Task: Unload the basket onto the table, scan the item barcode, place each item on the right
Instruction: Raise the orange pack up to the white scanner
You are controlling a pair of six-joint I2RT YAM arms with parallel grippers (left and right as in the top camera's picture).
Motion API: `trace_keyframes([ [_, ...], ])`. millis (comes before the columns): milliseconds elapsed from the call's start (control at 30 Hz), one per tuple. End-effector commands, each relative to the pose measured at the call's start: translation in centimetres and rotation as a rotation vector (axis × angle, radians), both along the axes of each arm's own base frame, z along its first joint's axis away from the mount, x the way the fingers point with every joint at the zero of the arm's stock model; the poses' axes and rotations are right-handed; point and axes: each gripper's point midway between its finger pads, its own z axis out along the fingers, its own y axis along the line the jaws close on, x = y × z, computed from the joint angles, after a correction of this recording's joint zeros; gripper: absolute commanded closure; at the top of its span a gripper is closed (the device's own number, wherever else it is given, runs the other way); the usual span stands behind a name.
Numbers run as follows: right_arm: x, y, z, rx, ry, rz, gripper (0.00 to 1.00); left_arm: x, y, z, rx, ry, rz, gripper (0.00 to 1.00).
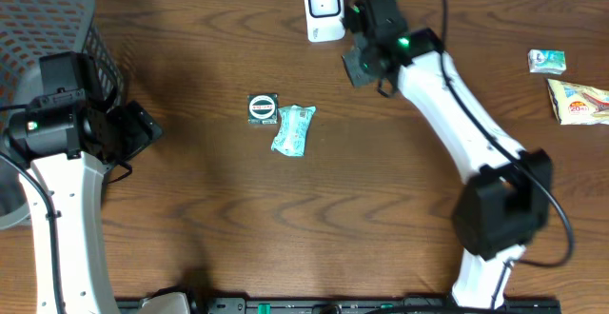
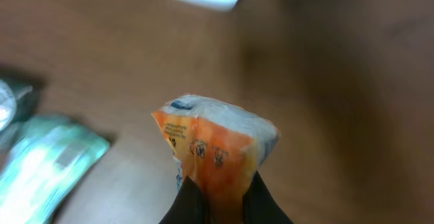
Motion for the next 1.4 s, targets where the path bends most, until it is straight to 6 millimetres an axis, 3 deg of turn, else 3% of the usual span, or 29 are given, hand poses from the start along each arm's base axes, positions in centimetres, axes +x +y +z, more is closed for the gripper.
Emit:
trace_keyframes([
  [0,3.8,-0.7,3.2,-0.246,-0.183,0.026,0.99,-0.3,0.3,0.0,0.013,0.005,0.014,0.03],
  [167,8.6,1.6,4.8,-0.462,-0.394,0.171,0.99,-0.3,0.3,0.0,0.013,0.005,0.014,0.02],
  [400,14.1,4.3,2.8,-0.671,-0.606,0.321,0.99,-0.3,0.3,0.0,0.013,0.005,0.014,0.02],
  [533,15.9,5.3,1.4,-0.738,-0.692,0.352,0.99,-0.3,0.3,0.0,0.013,0.005,0.014,0.02],
  [700,16.7,6.6,0.5,-0.753,-0.748,0.429,0.99,-0.3,0.3,0.0,0.013,0.005,0.014,0.02],
  [900,17.2,5.6,0.3,-0.744,-0.740,0.431,0.99,-0.3,0.3,0.0,0.013,0.005,0.014,0.03],
  [1100,16.6,6.1,-2.1,-0.768,-0.668,0.560,0.99,-0.3,0.3,0.0,0.013,0.005,0.014,0.02],
  [1367,17.2,5.3,-0.3,-0.799,-0.716,0.477,0.99,-0.3,0.3,0.0,0.013,0.005,0.014,0.02],
])
